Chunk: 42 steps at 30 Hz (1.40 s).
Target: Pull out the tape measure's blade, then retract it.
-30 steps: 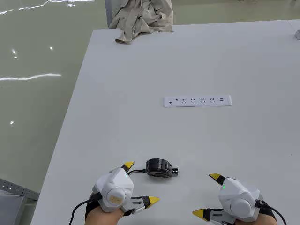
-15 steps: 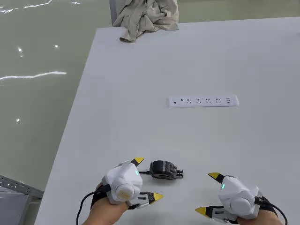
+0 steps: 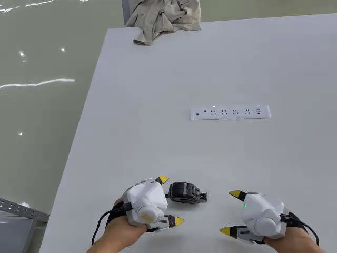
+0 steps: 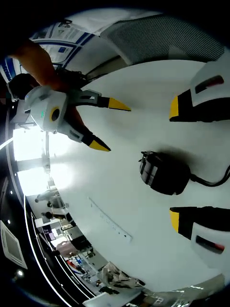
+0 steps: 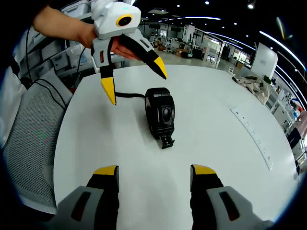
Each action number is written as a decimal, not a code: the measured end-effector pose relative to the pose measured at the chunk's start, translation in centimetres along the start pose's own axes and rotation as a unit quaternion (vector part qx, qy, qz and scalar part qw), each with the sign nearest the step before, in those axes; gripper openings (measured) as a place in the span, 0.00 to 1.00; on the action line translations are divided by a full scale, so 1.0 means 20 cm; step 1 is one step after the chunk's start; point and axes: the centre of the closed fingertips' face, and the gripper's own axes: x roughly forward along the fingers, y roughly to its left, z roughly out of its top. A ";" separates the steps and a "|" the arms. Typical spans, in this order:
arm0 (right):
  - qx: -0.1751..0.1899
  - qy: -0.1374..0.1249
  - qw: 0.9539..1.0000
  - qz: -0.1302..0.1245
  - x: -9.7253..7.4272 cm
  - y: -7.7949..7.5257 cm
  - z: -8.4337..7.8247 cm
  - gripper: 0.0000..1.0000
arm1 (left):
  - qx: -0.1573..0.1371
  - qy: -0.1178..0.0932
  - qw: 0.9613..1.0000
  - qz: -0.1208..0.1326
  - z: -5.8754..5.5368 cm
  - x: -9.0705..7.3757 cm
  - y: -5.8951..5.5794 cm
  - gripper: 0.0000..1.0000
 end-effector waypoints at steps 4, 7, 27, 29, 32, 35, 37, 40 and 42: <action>-0.008 0.000 1.000 0.007 0.03 -0.02 0.02 0.59 | 0.011 0.006 1.000 -0.009 -0.01 0.03 0.01 0.68; -0.010 0.000 1.000 0.011 0.06 -0.03 0.02 0.58 | 0.019 0.010 1.000 -0.012 -0.01 0.04 0.02 0.67; -0.038 0.015 0.998 0.045 0.20 -0.05 0.00 0.52 | 0.053 0.034 0.997 -0.045 -0.05 0.15 0.04 0.61; -0.041 0.016 0.998 0.048 0.22 -0.06 0.00 0.51 | 0.056 0.034 0.997 -0.048 -0.05 0.16 0.05 0.61; -0.046 0.016 0.998 0.051 0.23 -0.06 0.00 0.49 | 0.062 0.036 0.996 -0.052 -0.04 0.18 0.05 0.60; -0.051 0.018 0.997 0.055 0.25 -0.06 0.00 0.48 | 0.070 0.037 0.995 -0.059 -0.03 0.19 0.04 0.59; -0.053 0.018 0.997 0.058 0.25 -0.06 0.00 0.47 | 0.072 0.037 0.995 -0.064 -0.03 0.21 0.04 0.58; -0.058 0.016 0.996 0.061 0.27 -0.06 0.01 0.45 | 0.081 0.040 0.993 -0.072 -0.04 0.22 0.03 0.56; -0.061 0.011 0.996 0.068 0.28 -0.06 0.02 0.44 | 0.086 0.042 0.993 -0.076 -0.04 0.24 0.03 0.54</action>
